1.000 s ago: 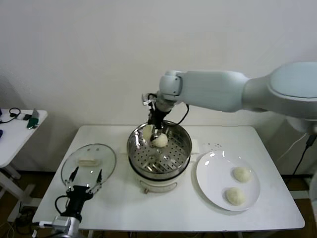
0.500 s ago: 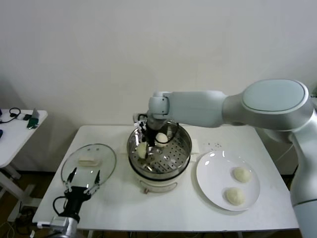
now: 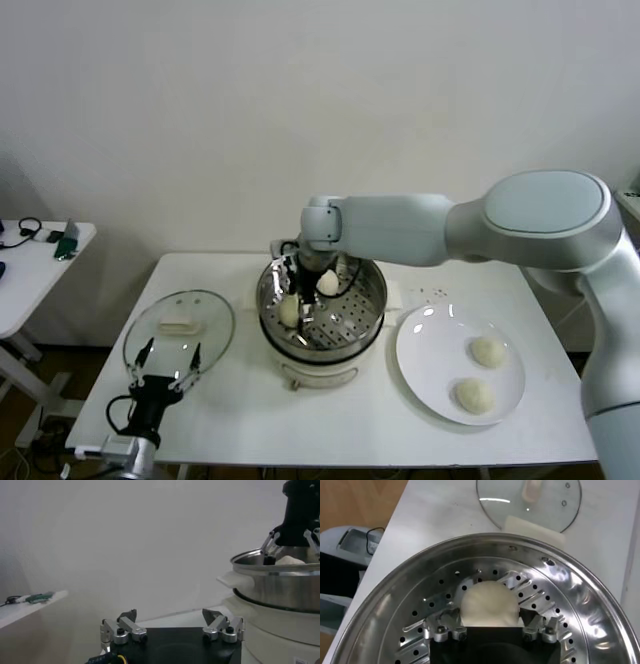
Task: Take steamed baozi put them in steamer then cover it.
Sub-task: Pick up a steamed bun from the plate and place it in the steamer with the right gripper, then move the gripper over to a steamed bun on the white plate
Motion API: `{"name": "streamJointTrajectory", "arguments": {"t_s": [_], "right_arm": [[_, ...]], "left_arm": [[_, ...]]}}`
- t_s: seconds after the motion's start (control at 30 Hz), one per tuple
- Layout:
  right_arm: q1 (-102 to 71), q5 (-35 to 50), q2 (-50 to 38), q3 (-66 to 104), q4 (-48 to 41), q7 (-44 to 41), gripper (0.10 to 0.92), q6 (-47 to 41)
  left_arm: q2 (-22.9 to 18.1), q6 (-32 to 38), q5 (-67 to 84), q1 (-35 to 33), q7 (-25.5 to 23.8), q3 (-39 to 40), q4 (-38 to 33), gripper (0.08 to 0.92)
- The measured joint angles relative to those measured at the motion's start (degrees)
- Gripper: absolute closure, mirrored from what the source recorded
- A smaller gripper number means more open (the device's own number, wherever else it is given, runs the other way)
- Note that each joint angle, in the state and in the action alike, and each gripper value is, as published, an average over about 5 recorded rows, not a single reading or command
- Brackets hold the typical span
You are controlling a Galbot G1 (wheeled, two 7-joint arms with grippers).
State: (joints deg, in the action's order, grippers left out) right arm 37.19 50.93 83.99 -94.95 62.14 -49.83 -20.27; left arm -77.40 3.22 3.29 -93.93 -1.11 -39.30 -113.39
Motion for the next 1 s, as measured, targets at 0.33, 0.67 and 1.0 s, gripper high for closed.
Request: {"name": "streamJointTrajectory", "arguments": {"t_s": [0.33,0.67,1.0], "right_arm": [[6.03,-0.18,-5.48,-0.42,4.94,-2.38,0.203,1.44],[14.09,-5.59,-19.92,-1.82,15.68,-6.31,0.203,3.55],[13.39,-17.48,-38.14,-3.26,25.61,-7.71,0.203,4.65]], "left_arm": [[0.02,-0.27,-0.17,0.29,0.1,0.45,-0.19,0.177],[-0.06,-0.69,-0.11,0.69,0.68,0.77,0.04,0.177],[0.26,-1.05,-0.07,0.48,0.77,0.43,0.27,0.177]]}}
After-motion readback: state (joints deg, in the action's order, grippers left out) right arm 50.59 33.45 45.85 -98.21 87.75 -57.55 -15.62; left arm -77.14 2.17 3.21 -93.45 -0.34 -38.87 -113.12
